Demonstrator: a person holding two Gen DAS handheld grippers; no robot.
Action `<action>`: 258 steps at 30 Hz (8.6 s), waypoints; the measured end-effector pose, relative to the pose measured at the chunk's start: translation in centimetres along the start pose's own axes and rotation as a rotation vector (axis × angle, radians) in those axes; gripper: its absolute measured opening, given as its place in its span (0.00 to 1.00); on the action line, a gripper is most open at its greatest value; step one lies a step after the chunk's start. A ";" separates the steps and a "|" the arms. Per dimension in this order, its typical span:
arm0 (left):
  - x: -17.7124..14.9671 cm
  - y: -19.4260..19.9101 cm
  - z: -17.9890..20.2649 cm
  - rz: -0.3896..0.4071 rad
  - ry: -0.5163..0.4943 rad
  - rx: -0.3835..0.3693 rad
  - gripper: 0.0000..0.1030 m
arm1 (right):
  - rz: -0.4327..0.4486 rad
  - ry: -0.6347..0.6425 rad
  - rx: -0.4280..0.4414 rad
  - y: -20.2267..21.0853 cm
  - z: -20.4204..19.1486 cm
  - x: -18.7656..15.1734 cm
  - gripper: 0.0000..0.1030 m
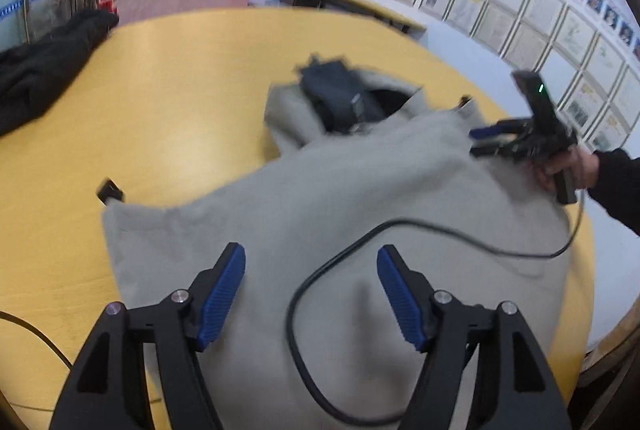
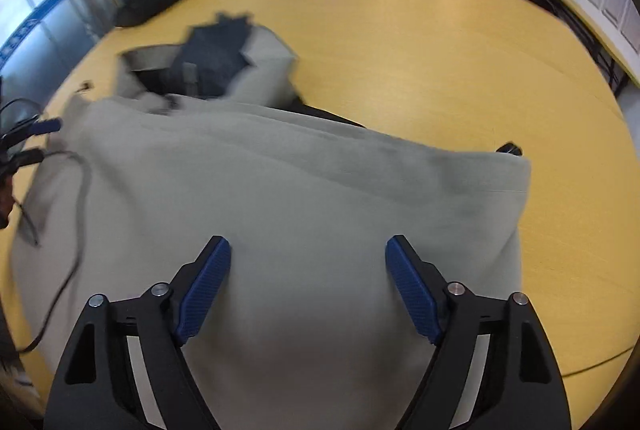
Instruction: Fold clothes
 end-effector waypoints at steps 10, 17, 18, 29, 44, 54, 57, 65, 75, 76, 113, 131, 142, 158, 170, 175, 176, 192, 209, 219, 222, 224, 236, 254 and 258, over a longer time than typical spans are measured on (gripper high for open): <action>1.3 5.7 -1.5 0.032 -0.061 0.027 0.70 | 0.061 -0.118 -0.163 2.9 5.0 2.5 0.73; 3.2 16.3 6.3 0.068 -0.308 -0.048 0.82 | 0.199 -0.299 -0.122 17.3 -1.0 -5.6 0.89; 3.1 16.8 7.6 0.069 -0.359 -0.063 0.84 | 0.204 -0.349 -0.107 18.2 -1.8 -7.6 0.91; 6.8 4.1 16.9 0.092 -0.633 -0.240 0.88 | 0.166 -0.741 -0.166 15.4 -2.8 -25.5 0.90; 2.6 -8.8 16.8 -0.053 -0.720 -0.305 0.88 | 0.398 -0.934 -0.091 14.0 -2.0 -23.1 0.87; 2.2 -9.2 16.1 -0.032 -0.732 -0.362 0.95 | 0.338 -1.022 -0.125 13.6 -4.4 -22.8 0.88; 2.1 -9.1 16.2 -0.019 -0.730 -0.365 0.95 | 0.380 -0.995 -0.137 12.2 -4.9 -21.0 0.88; 2.5 -9.5 16.4 -0.019 -0.705 -0.349 0.95 | 0.386 -1.049 -0.114 12.7 -2.9 -20.5 0.13; 5.6 -13.5 23.7 0.013 -0.719 -0.319 0.95 | 0.549 -0.449 -0.265 19.9 -4.8 -9.1 0.09; 5.7 -13.4 24.3 0.035 -0.742 -0.315 0.94 | 0.562 -0.397 -0.273 20.2 -5.1 -8.4 0.09; -0.5 -8.1 15.1 -0.024 -0.620 -0.218 0.97 | 0.523 -0.082 0.297 19.4 -14.3 -3.8 0.08; -1.5 -6.2 13.5 -0.061 -0.725 -0.272 0.99 | 0.450 -0.147 0.509 16.0 -17.5 -4.6 0.06; -0.8 -6.7 14.5 -0.041 -0.652 -0.266 1.00 | 0.434 -0.160 0.698 13.0 -21.2 -4.0 0.05; -2.0 3.0 11.5 -0.065 -0.509 -0.133 0.92 | 0.432 -0.204 0.789 13.6 -15.1 -5.0 0.05; 2.1 29.6 5.4 0.096 -0.438 0.083 0.93 | 0.194 0.086 0.737 7.2 -17.9 -8.4 0.06; 7.0 25.4 5.7 0.128 -0.508 -0.059 0.94 | 0.114 0.264 0.613 6.2 -18.7 -10.4 0.06; 7.6 22.8 7.0 0.123 -0.544 -0.113 0.94 | 0.095 0.311 0.575 5.8 -19.0 -10.9 0.06; 7.2 -2.0 11.0 0.031 -0.692 -0.399 0.94 | 0.078 0.521 0.288 3.6 -21.2 -14.6 0.08; 4.0 -4.7 8.9 0.036 -0.806 -0.414 0.94 | 0.196 0.453 -0.166 12.4 -14.6 -20.4 0.72; 4.0 -5.4 9.1 0.026 -0.820 -0.410 0.95 | 0.249 0.142 -0.211 10.7 -12.1 -17.1 0.35; 3.9 -5.5 9.2 0.021 -0.817 -0.409 0.95 | 0.213 -0.031 -0.209 11.1 -10.4 -18.1 0.20; 3.8 -5.5 9.4 0.018 -0.820 -0.413 0.95 | 0.186 -0.173 -0.203 11.1 -8.2 -19.1 0.17; 3.4 -5.3 9.9 0.008 -0.817 -0.399 0.98 | 0.128 -0.332 -0.095 10.5 -5.1 -20.3 0.30; 4.2 -5.2 10.2 0.019 -0.790 -0.367 0.99 | -0.086 0.478 0.251 8.0 -8.7 -13.5 0.05; 4.2 1.1 12.0 0.079 -0.748 -0.273 0.91 | -0.061 0.437 0.257 7.5 -8.7 -13.8 0.05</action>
Point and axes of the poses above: each gripper's, at about its wrist camera, not at the fingertips, and y roughly against the way its jaws point, z to its right, x to its top, the point moved 2 cm from there along -y, roughly the way its jaws point, and after that the axes turned 4 degrees about z, right-handed, at the moved point
